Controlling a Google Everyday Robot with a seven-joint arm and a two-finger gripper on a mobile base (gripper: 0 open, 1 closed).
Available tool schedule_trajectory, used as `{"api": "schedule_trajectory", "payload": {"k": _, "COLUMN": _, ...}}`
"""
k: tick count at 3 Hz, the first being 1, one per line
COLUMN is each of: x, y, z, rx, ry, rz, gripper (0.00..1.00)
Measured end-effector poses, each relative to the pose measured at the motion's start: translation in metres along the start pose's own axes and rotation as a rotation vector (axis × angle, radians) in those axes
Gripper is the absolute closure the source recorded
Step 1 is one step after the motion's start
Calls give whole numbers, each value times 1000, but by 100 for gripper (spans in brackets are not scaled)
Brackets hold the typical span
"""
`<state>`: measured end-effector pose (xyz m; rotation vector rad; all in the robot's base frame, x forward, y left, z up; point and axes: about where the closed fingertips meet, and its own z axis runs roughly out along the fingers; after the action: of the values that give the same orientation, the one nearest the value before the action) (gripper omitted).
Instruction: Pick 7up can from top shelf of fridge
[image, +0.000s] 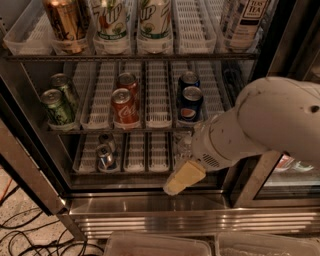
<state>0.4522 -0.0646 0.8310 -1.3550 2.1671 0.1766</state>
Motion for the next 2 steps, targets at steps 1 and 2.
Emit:
{"api": "schedule_trajectory", "payload": {"k": 1, "x": -6, "y": -10, "z": 14, "rx": -19, "ry": -94, "rz": -70, "gripper": 0}}
{"api": "schedule_trajectory", "payload": {"k": 2, "x": -21, "y": -16, "z": 31, "rx": -34, "ry": -199, "rz": -157, "gripper": 0}}
